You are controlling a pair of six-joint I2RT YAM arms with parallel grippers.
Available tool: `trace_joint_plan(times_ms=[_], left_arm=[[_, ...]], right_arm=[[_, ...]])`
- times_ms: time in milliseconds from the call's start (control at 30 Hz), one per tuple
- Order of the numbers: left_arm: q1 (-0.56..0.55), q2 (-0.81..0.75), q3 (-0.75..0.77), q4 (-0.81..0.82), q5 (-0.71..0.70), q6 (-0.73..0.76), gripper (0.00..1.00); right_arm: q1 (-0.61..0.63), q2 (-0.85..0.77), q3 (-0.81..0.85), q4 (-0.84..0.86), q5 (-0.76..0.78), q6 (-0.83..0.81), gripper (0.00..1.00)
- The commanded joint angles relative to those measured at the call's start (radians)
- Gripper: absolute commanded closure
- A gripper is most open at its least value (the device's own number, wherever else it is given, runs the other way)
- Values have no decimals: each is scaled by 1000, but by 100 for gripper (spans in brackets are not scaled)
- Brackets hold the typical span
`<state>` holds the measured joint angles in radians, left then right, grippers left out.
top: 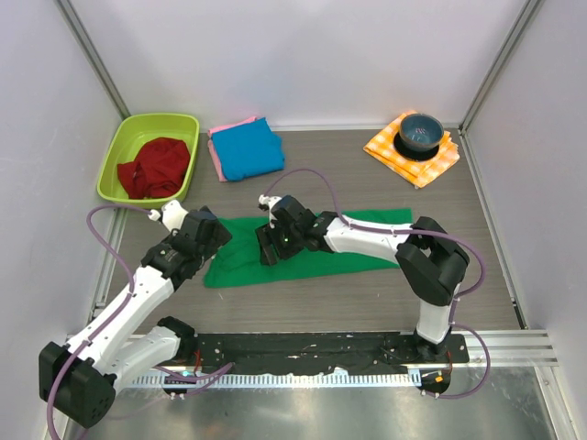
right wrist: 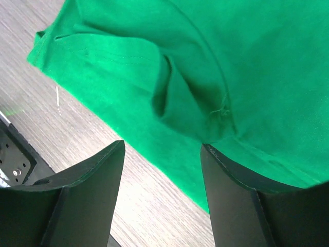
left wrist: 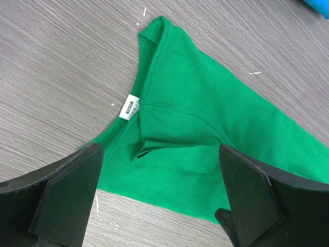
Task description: Fold and stack the t-shirts
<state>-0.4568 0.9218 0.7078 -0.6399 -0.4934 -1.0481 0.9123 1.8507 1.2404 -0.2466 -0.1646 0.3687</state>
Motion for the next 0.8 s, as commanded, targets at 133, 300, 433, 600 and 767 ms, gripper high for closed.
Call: trace_joint_plan(times_ms=[133,300,433,600,767], left_arm=[[4,-4,2,37,6,-10,0],[3,-37,-1,22,-5,10,0],[4,-44,-7,25,-10,22,0],[4,-34,-1,25,-14,30,0],[4,-31,5,25,-22,39,0]], right_arm=[[53,-59,39,55,77,-13,34],[54,-102,64,29,125,-22,34],[53,-120,80,55,256,-60,33],[43,-4,192,41,287,-105,34],[40,97,273,46,225,-99,34]])
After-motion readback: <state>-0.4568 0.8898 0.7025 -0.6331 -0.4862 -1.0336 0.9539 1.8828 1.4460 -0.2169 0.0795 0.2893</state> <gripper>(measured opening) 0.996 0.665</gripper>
